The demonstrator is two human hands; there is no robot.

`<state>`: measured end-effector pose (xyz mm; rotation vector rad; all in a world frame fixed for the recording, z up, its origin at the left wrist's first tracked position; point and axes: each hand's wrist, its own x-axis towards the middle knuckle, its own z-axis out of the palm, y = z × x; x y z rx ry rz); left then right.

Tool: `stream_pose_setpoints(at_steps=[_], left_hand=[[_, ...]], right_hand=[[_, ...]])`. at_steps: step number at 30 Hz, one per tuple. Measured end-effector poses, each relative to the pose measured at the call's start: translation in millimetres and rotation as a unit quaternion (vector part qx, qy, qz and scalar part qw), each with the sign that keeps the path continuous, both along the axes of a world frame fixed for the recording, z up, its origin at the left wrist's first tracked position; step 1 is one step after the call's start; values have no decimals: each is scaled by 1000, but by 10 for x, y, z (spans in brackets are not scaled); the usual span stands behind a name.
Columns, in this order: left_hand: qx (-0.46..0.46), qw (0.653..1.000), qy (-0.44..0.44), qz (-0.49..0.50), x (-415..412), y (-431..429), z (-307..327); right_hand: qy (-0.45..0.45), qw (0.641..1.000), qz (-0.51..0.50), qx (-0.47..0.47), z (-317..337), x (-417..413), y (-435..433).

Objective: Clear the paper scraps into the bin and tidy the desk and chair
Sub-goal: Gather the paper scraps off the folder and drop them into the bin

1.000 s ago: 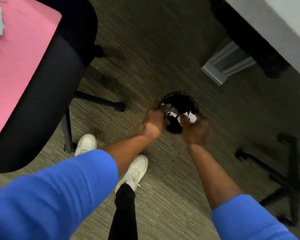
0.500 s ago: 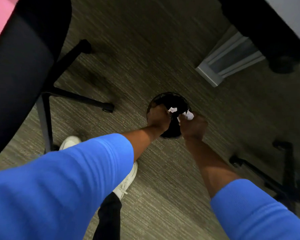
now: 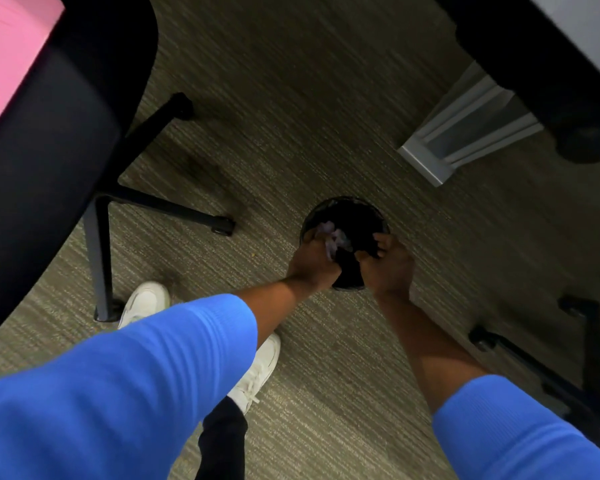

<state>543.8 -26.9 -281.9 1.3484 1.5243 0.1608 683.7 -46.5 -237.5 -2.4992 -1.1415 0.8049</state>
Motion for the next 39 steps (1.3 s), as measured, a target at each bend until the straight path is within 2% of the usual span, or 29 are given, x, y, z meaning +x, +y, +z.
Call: stream_pose_setpoints(at_steps=[4, 11, 16, 20, 25, 29, 33, 36, 39], left_hand=[[19, 1000, 0, -17, -110, -2, 351], [43, 999, 0, 22, -525, 113, 846], [61, 996, 6, 72, -1139, 280, 1343], [48, 993, 71, 78, -1728, 388, 1652], [122, 981, 99, 113, -2588, 415, 2086], [214, 953, 135, 166, -3240, 486, 2475], [303, 895, 238, 223, -3870, 646, 2715], [300, 859, 324, 259, -4282, 804, 2722], [243, 871, 338, 263, -4539, 939, 2655]], right_hand=[[6, 999, 5, 43, 89, -134, -26], [21, 994, 19, 106, 304, -506, -19], [79, 987, 6, 139, 667, -1077, 216], [118, 980, 14, 158, 997, -1667, 491], [148, 964, 46, 216, 1475, -2463, 901], [152, 941, 152, 261, 1803, -3026, 1222], [152, 912, 310, 220, 1996, -3491, 1578], [111, 884, 422, 165, 2085, -3818, 1876], [57, 848, 517, 101, 2199, -4139, 2147]])
